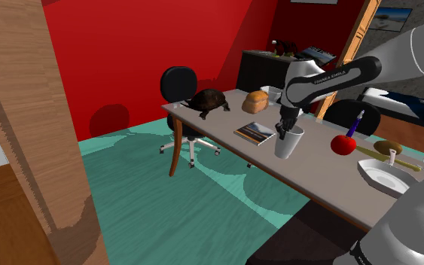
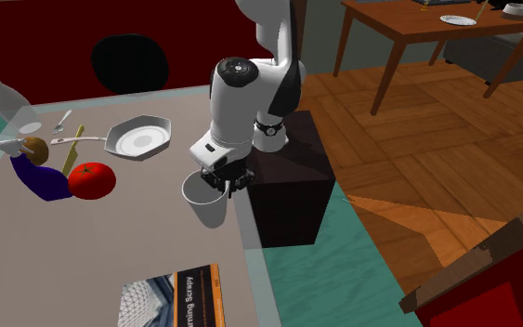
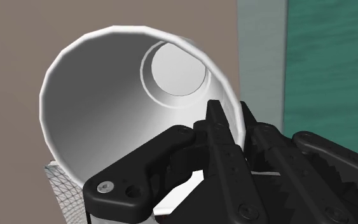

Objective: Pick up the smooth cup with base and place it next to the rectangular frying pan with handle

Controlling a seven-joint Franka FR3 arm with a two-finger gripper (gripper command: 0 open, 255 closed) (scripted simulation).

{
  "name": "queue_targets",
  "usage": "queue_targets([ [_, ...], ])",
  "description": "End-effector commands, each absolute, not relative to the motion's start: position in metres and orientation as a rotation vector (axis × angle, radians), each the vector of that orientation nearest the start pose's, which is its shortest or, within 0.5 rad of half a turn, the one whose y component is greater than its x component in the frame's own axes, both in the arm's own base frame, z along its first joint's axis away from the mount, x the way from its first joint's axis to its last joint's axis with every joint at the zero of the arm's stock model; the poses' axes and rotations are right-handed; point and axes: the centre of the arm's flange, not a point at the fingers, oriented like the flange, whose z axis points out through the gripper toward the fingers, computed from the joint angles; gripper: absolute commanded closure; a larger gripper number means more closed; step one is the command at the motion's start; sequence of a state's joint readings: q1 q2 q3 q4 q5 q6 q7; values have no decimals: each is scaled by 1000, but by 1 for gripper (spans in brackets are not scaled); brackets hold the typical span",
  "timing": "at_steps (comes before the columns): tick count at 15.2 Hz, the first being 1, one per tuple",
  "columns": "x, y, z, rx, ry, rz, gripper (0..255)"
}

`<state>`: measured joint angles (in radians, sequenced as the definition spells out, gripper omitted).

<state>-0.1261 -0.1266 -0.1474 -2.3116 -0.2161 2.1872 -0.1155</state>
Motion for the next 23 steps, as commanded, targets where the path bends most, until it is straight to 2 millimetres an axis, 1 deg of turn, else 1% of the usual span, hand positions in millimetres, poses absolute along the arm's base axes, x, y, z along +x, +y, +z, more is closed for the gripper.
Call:
queue_targets([
  [1,471,-141,407,-3296,52,47,255],
  [23,471,-141,523,-3296,52,47,255],
])
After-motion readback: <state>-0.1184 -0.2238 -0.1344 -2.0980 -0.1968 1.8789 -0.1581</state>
